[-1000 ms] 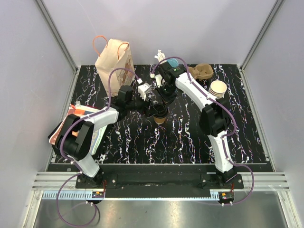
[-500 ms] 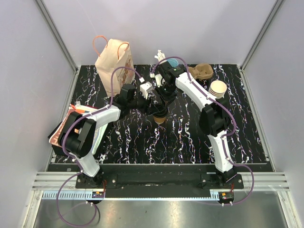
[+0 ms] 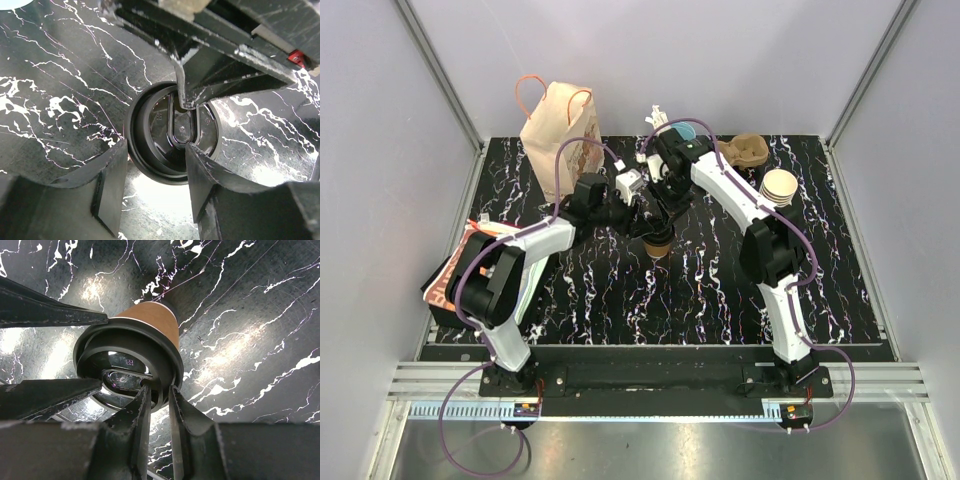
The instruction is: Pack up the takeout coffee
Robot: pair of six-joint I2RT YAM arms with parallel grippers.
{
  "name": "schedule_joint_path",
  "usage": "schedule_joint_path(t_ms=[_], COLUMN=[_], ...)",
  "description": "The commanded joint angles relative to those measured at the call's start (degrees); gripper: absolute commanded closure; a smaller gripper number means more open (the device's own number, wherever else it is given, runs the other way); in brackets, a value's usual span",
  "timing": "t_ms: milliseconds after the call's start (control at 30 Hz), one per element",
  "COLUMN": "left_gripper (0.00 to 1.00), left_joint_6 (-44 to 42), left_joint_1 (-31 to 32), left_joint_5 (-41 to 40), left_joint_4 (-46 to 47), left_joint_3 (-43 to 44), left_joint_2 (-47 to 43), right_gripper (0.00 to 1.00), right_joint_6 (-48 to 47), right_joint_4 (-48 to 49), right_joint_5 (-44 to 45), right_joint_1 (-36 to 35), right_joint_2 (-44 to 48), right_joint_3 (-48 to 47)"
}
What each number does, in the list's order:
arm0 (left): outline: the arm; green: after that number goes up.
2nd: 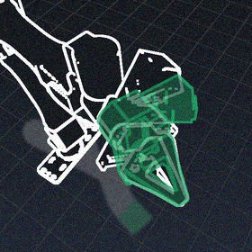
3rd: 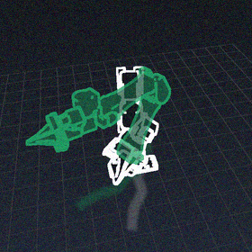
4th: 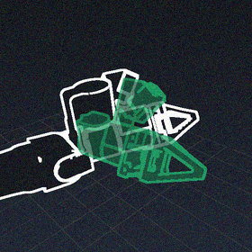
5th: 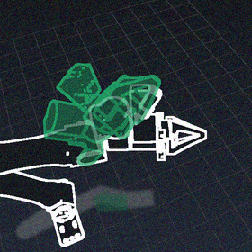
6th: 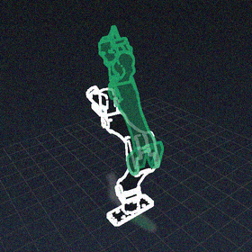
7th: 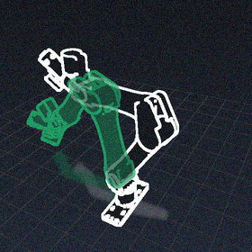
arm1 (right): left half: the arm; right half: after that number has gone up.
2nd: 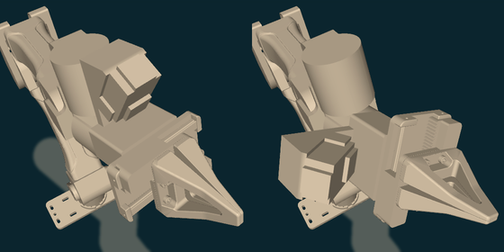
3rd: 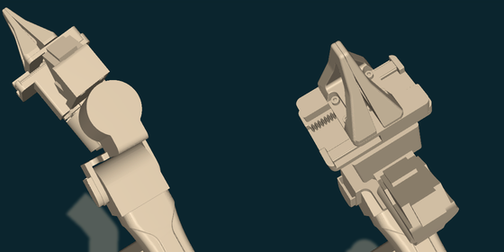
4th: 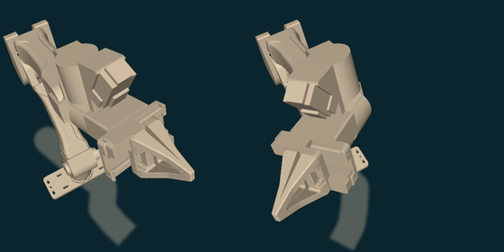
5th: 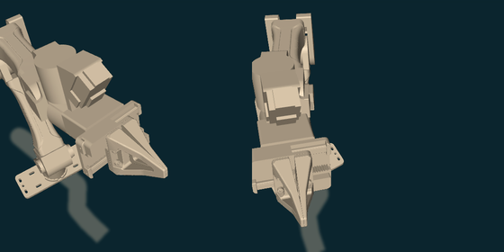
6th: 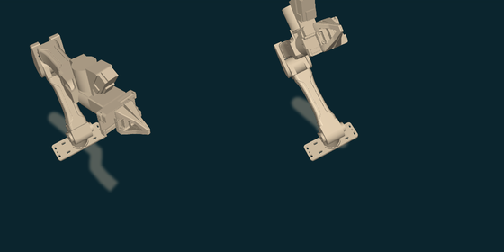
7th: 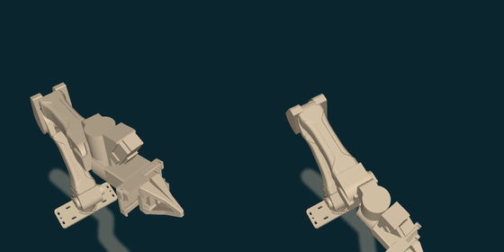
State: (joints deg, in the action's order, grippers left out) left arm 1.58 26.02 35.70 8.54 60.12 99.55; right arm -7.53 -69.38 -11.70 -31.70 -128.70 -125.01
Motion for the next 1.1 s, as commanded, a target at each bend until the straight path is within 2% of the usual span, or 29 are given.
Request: schedule_joint_path(t_ms=[0,233,433,700,1067], left_gripper=[0.62,0.70,0.85,0.91,0.98], left_joint_6=[-1.2,-4.3,-4.7,-5.7,-2.7], left_joint_1=[0.7,2.3,2.5,3.3,3.2], left_joint_5=[-2.3,-6.1,-5.7,-5.4,3.8], left_joint_4=[-2.6,-8.4,-12.9,-15.5,-12.2], left_joint_3=[1.4,5.3,8.3,9.2,7.5], left_joint_2=[2.3,6.3,9.5,11.4,14.7], right_gripper=[0.75,0.77,0.78,0.79,0.79], right_joint_6=[0.0,0.1,0.3,0.4,0.3], right_joint_4=[2.4,3.1,4.1,4.4,4.3], right_joint_5=[-4.0,-3.6,-3.7,-3.5,-3.1], right_joint_1=[-0.7,-0.7,-0.7,-0.8,-0.7], right_joint_2=[0.9,0.1,-0.1,0.1,0.8], right_joint_3=[0.6,1.6,2.7,2.4,1.4])
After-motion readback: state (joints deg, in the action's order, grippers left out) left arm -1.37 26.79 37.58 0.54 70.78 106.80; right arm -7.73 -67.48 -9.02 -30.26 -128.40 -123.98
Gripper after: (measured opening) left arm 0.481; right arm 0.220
